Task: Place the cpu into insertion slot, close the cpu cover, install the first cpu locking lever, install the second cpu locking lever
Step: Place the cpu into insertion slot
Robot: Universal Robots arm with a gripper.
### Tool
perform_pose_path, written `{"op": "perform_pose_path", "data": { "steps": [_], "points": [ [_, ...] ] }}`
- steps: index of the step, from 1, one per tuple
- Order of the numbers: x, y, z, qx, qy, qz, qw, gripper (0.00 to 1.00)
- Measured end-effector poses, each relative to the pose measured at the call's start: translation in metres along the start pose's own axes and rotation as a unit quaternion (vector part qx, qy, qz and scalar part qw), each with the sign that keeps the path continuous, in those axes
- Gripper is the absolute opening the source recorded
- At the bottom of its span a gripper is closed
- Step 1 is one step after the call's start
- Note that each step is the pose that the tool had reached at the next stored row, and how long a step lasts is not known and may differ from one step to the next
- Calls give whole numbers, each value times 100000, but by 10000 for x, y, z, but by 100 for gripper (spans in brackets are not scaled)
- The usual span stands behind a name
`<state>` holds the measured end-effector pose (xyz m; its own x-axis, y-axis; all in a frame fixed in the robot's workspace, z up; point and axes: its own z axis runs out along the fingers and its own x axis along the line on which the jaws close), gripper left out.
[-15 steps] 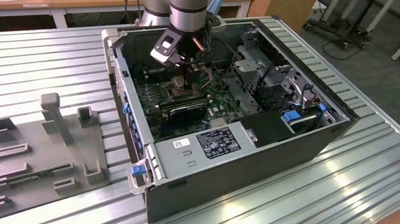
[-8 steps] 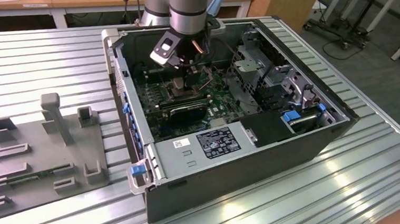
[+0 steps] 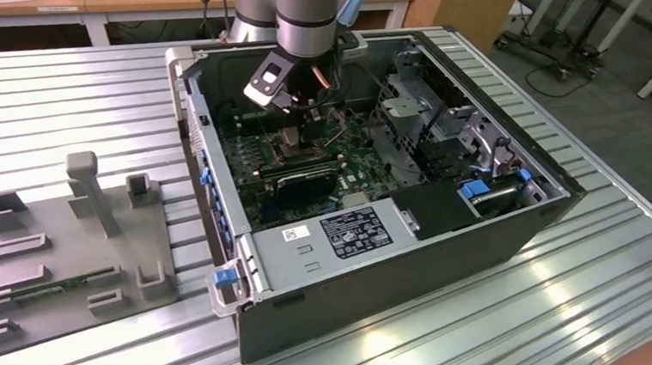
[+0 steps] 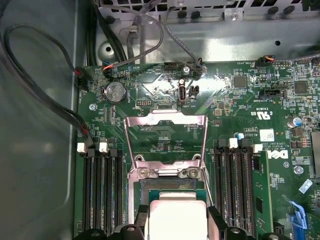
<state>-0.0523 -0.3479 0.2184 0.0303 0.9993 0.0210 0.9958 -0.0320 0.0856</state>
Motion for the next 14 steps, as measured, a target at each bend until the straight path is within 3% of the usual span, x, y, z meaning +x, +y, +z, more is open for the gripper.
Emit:
{"op": "perform_pose_path", "data": {
  "steps": [10, 14],
  "points": [
    [43, -4, 23, 27, 30, -601, 99998, 54],
    [64, -8, 63, 27, 40, -694, 99998, 54]
  ]
}}
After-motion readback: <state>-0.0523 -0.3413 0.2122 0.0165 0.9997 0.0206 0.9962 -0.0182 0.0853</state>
